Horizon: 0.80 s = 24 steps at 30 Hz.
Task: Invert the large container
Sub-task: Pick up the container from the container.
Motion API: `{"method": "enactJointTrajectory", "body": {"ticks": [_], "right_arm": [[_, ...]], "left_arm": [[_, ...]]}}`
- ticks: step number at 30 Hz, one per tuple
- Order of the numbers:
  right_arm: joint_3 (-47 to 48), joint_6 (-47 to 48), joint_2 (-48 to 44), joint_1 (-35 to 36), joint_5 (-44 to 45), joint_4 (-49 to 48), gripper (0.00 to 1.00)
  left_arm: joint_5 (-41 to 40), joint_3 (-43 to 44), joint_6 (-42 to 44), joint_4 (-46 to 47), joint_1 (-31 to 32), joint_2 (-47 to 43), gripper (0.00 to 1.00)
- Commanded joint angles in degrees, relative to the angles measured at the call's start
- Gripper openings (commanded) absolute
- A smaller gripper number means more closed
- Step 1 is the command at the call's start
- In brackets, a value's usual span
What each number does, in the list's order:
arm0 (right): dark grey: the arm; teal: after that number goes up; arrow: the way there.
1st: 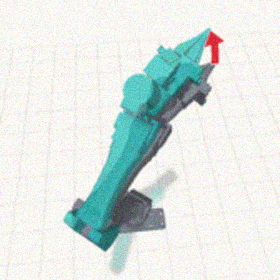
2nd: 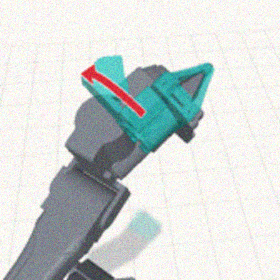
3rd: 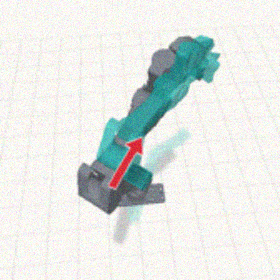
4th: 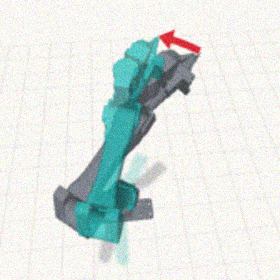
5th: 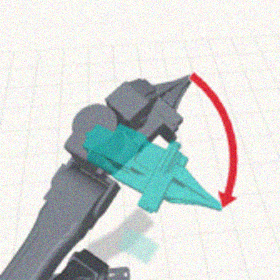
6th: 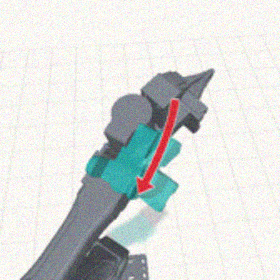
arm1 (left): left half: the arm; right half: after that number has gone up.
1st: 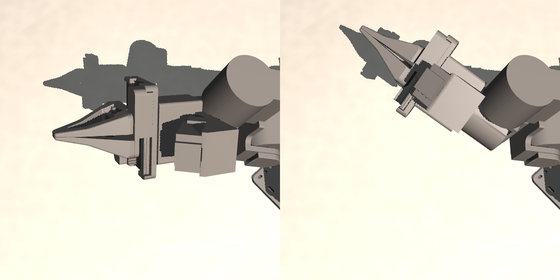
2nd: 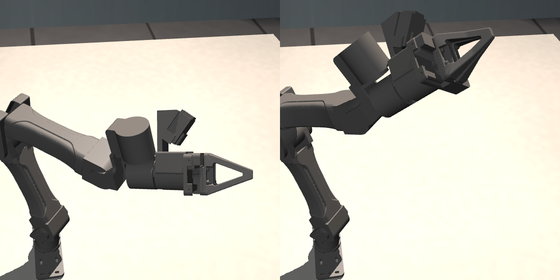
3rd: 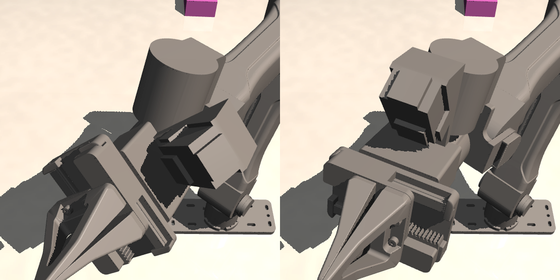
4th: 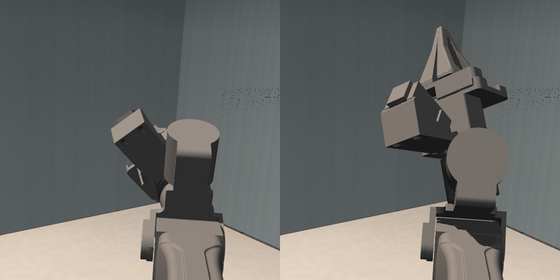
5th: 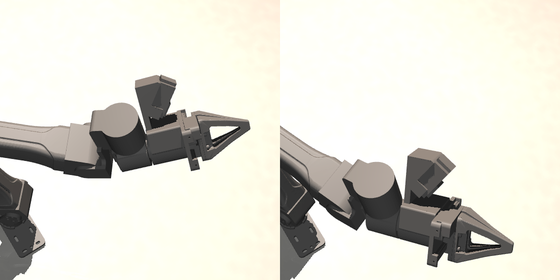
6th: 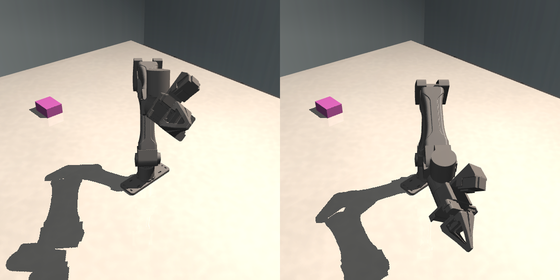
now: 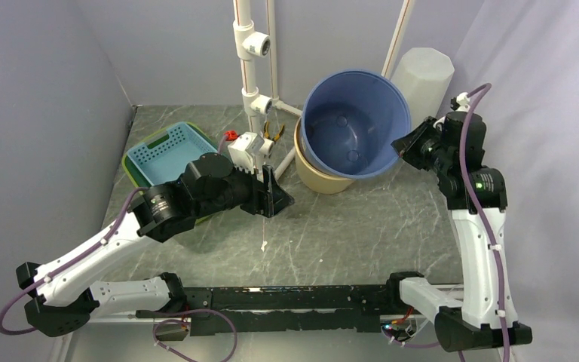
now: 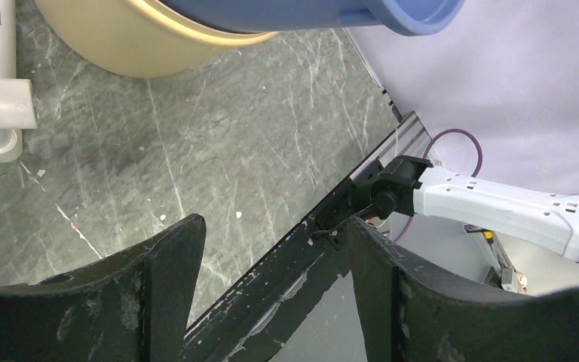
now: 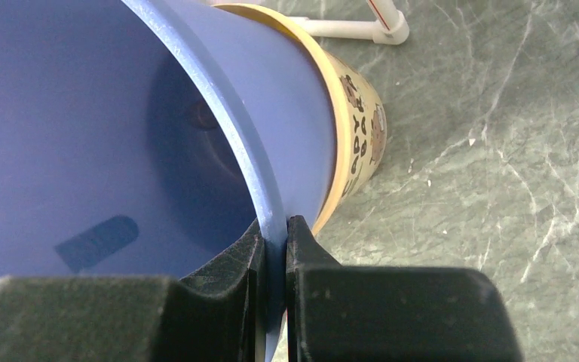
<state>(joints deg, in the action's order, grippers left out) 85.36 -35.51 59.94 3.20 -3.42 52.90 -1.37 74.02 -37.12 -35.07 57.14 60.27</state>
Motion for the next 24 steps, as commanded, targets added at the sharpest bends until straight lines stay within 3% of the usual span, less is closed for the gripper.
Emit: {"method": "enactJointTrajectory", "body": {"ticks": [1,10,24], "right_arm": [[4.33,-3.85,-5.24,-0.13,-0.83,-11.83,0.00],[9.70,-0.27,-7.43,-0.13,-0.11,-8.30,0.00],[13.23,8.14,-12.89,-0.13,-6.61,-6.04,0.00]], "left_arm": [[0.07,0.14,0.29,1.52,0.12,-0.26,0.74],[-0.42,0.04,0.22,1.69,0.09,-0.41,0.75],[-2.76,-3.29,-1.50,3.18,0.09,-5.12,0.76]]}}
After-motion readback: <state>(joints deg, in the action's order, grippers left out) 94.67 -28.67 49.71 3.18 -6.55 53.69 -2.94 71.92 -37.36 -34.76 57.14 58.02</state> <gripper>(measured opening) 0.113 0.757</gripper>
